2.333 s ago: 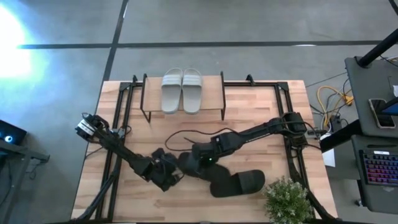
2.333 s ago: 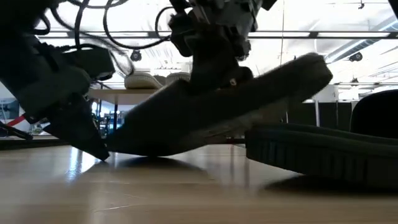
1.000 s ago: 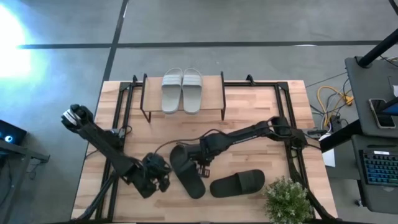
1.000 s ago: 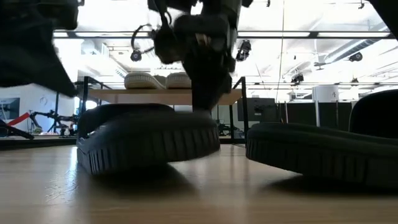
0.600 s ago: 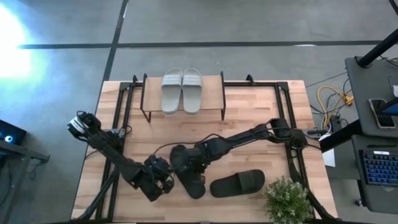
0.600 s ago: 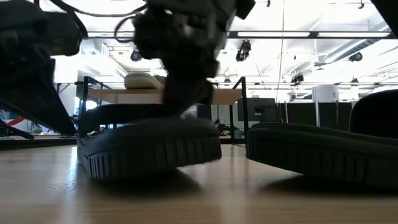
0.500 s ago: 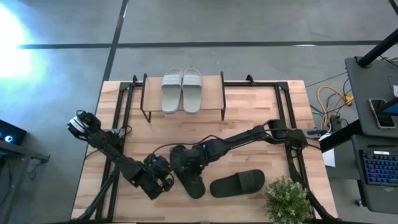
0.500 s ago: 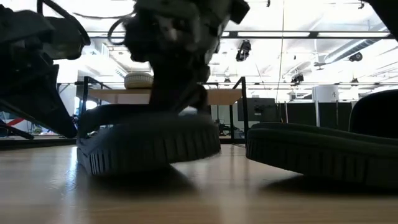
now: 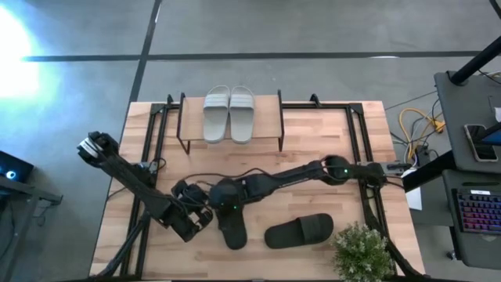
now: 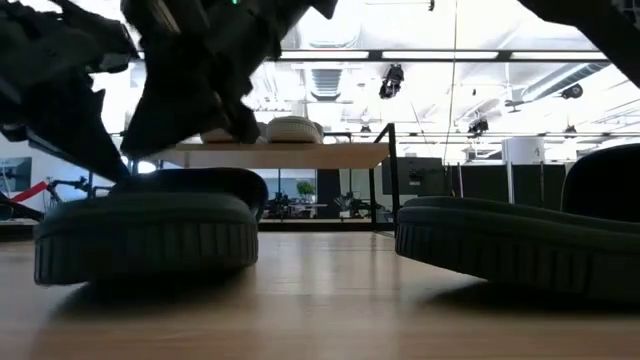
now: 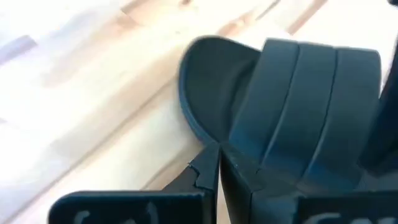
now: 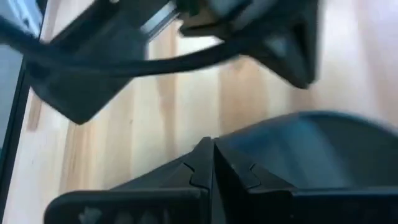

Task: Pick and place slides into the shelf
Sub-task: Put the top slides under the shelf

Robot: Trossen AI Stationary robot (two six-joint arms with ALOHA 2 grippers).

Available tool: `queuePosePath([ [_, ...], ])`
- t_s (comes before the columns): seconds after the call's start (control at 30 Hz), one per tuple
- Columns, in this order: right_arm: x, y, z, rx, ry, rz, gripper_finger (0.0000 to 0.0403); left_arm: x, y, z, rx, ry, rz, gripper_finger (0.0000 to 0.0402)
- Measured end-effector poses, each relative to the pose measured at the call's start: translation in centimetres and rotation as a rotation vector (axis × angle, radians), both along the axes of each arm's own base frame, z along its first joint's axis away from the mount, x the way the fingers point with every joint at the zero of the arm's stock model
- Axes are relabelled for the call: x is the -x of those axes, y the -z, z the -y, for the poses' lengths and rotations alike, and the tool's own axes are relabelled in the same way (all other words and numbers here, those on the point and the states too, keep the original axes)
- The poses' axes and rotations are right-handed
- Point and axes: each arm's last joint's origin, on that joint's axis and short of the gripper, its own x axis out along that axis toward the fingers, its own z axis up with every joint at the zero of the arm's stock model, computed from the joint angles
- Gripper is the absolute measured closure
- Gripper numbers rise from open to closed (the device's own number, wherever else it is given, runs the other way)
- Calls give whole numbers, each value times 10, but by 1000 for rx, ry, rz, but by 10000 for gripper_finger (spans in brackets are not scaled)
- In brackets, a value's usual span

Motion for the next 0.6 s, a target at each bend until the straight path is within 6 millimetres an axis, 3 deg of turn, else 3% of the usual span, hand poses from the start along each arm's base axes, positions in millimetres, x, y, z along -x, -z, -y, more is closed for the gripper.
queuePosePath([
  [0.17,12,-17,9,-30,3,-135,394,7,-14,2,54,26,30,402],
  [0.3,36,-29,-6,-17,-105,-290,394,12,-28,8,102,61,75,402],
  [0.43,52,-16,-31,-65,-151,-434,394,19,-43,20,221,112,107,402],
  [0.6,56,-3,-57,-150,-35,-449,394,40,-65,36,324,148,264,402],
])
